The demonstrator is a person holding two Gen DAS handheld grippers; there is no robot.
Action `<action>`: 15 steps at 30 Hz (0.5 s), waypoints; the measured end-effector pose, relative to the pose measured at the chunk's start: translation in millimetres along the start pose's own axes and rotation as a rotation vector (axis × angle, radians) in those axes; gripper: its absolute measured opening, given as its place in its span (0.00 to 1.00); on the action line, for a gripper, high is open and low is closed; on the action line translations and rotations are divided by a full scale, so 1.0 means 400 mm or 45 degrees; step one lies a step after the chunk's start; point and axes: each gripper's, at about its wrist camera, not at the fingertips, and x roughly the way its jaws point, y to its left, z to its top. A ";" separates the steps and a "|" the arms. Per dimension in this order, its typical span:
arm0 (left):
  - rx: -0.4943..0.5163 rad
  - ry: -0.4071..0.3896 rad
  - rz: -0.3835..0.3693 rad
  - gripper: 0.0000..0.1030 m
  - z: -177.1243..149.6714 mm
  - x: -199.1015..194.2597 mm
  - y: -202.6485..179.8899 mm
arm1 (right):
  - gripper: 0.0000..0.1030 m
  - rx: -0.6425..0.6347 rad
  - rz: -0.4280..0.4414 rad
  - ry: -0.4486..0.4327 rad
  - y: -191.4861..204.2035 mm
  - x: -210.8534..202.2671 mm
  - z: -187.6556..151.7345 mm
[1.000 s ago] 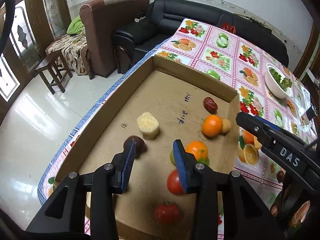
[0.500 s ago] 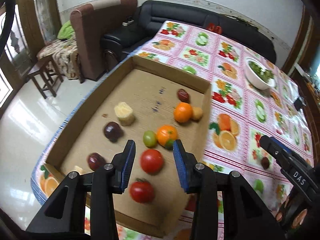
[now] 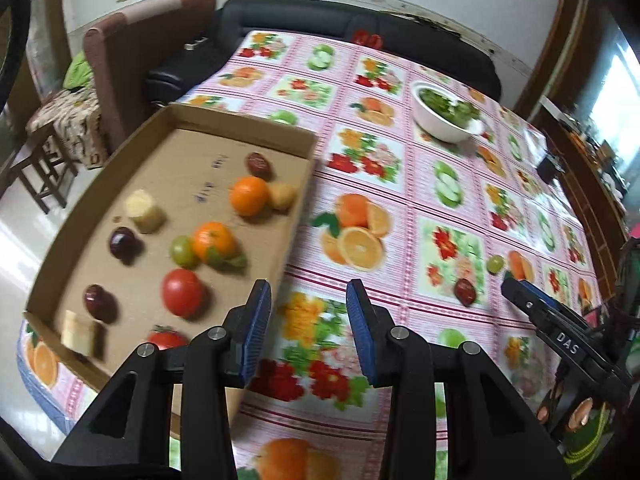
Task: Organize fruits
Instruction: 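Move both grippers back over the table toward the remaining fruits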
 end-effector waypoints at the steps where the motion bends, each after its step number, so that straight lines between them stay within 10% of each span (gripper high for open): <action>1: 0.010 0.002 -0.016 0.36 -0.004 0.001 -0.012 | 0.45 0.005 -0.008 -0.001 -0.012 -0.005 -0.003; 15: 0.209 0.129 -0.191 0.36 -0.057 0.110 -0.217 | 0.43 -0.084 -0.119 0.049 -0.048 0.083 0.025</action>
